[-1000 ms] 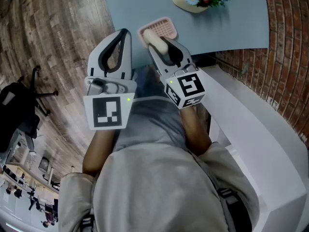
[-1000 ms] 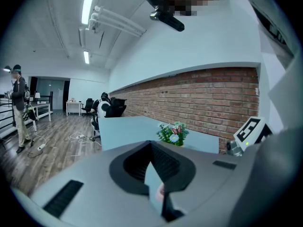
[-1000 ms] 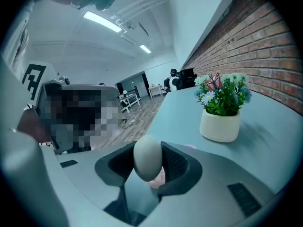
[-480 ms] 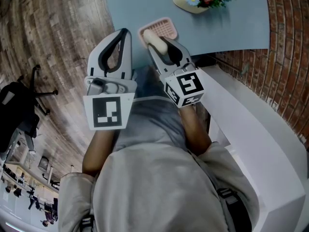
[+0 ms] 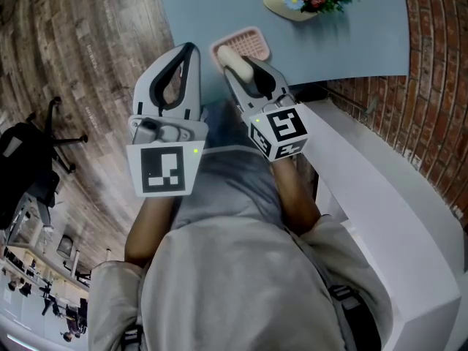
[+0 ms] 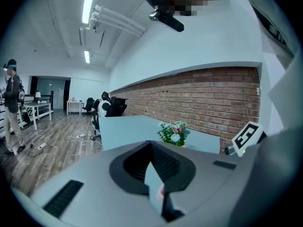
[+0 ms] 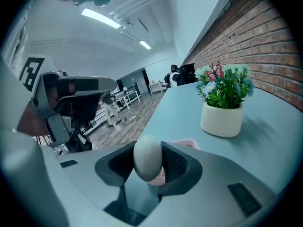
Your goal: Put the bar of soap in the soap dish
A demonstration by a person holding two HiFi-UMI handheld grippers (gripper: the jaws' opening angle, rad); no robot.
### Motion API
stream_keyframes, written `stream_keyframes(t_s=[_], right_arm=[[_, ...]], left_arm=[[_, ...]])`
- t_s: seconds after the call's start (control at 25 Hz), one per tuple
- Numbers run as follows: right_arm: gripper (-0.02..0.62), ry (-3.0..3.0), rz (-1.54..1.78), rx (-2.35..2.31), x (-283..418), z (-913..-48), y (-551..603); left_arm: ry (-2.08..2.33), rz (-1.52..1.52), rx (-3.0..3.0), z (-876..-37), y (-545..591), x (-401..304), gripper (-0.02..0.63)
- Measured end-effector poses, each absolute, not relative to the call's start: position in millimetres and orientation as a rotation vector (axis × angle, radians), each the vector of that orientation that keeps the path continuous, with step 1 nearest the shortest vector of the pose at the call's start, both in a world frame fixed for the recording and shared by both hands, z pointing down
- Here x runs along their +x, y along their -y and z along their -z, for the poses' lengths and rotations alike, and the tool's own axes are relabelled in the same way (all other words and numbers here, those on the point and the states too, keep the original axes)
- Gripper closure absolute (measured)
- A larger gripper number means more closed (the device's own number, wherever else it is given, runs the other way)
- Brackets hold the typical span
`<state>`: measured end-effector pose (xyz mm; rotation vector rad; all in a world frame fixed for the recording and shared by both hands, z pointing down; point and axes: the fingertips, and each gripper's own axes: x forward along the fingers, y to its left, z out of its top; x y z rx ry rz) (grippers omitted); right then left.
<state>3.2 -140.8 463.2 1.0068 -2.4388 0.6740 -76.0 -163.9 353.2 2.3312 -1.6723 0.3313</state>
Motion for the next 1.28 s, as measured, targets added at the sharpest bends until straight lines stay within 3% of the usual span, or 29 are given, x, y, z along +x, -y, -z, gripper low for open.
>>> stream_keyframes(t_s=[1.28], right_arm=[[0.436,2.375,-0.714,0.983,0.3,-486.3,143.1]], left_arm=[[1.673,-0.359,2.314,-358.8,168.9,-84.5,0.603]])
